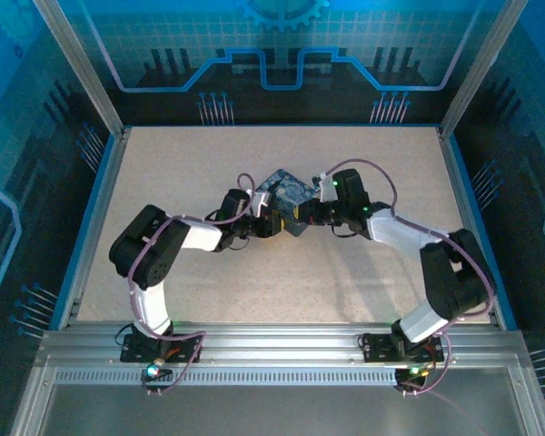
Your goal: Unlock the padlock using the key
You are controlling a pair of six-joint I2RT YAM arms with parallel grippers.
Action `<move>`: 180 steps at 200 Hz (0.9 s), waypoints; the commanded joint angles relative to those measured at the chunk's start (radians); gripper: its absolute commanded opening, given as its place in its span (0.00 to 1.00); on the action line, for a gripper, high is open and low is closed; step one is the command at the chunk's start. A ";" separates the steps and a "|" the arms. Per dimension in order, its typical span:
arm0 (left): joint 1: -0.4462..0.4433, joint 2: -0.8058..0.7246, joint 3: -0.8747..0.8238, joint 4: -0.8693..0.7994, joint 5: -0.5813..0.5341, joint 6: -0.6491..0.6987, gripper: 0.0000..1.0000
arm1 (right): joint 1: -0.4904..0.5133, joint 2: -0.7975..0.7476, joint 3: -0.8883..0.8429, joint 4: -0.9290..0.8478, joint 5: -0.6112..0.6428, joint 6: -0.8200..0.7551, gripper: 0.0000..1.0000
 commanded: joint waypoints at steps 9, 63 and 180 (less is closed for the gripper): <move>-0.016 -0.083 -0.027 0.017 0.009 -0.039 0.31 | 0.055 -0.097 -0.080 -0.084 0.026 -0.093 0.00; -0.032 -0.139 -0.041 -0.034 0.032 -0.141 0.31 | 0.132 -0.145 -0.136 -0.127 0.131 -0.188 0.00; -0.077 -0.168 -0.044 -0.058 0.044 -0.284 0.32 | 0.184 -0.118 -0.221 0.007 0.272 -0.299 0.00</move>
